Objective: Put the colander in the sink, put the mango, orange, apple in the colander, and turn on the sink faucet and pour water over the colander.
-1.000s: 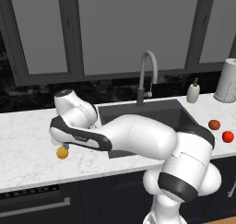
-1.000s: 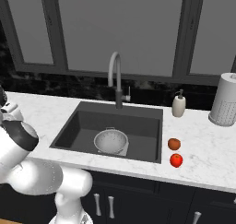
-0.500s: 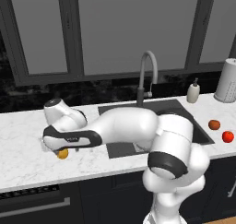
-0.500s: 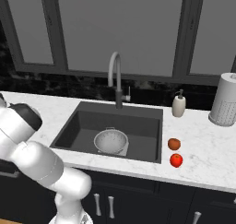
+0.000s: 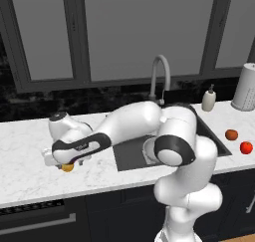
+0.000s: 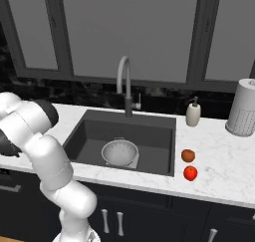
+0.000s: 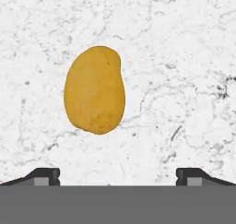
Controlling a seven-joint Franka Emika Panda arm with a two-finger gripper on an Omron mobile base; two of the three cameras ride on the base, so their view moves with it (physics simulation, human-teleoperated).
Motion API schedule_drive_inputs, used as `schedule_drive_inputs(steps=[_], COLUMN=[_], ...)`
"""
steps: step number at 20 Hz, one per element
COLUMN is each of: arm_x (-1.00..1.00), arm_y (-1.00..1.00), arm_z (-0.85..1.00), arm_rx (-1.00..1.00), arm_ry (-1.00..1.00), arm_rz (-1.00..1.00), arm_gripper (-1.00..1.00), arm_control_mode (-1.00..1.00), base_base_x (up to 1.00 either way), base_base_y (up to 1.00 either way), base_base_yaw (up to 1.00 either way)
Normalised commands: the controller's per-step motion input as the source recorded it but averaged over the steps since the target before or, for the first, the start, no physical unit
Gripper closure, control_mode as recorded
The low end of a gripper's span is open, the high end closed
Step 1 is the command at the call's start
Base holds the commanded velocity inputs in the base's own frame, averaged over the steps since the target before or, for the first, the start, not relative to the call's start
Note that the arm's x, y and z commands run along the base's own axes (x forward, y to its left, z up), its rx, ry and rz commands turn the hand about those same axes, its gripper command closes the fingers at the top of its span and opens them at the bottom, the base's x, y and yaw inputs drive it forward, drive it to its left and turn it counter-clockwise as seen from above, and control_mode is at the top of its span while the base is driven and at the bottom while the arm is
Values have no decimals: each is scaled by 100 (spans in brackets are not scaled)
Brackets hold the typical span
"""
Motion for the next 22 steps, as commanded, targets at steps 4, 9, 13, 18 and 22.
schedule_drive_inputs(steps=[4, 9, 13, 18, 22], arm_x=[24, 21, 26, 35, 32], arm_y=[9, 9, 21, 28, 10], arm_z=[-26, -23, -18, -8, -9], arm_rx=[0, 0, 0, 0, 0], arm_ry=[0, 0, 0, 0, 0], arm_rz=[3, 4, 5, 7, 3], arm_gripper=[-100, -100, -100, -100, -100], arm_control_mode=[-100, -100, -100, -100, -100], base_base_x=[0, 0, 0, 0, 0], base_base_y=[0, 0, 0, 0, 0], base_base_yaw=[0, 0, 0, 0, 0])
